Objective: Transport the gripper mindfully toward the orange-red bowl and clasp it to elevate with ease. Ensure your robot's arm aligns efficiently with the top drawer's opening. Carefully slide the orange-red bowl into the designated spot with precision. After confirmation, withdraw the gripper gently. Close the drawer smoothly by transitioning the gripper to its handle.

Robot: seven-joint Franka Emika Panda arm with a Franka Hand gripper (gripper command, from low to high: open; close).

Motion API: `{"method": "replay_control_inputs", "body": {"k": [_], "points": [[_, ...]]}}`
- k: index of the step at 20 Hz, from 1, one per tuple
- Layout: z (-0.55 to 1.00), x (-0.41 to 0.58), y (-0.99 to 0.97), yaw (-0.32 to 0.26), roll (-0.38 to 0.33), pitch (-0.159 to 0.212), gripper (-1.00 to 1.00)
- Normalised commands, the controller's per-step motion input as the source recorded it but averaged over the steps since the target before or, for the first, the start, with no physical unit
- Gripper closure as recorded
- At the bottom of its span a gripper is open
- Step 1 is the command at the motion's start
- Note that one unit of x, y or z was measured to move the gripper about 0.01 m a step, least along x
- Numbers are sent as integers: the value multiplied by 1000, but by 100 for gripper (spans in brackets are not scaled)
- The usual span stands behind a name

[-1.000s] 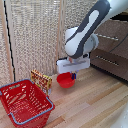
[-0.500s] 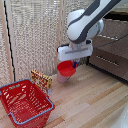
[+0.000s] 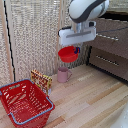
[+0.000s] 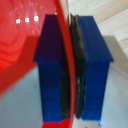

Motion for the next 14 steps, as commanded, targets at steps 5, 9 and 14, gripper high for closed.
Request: {"method": "replay_control_inputs", "body": {"k": [5,9,14], "points": [[893,461,-39,44,0,7,100],[907,359,-186,48,22,0,100],[977,193,-354,8,54,1,100]]}}
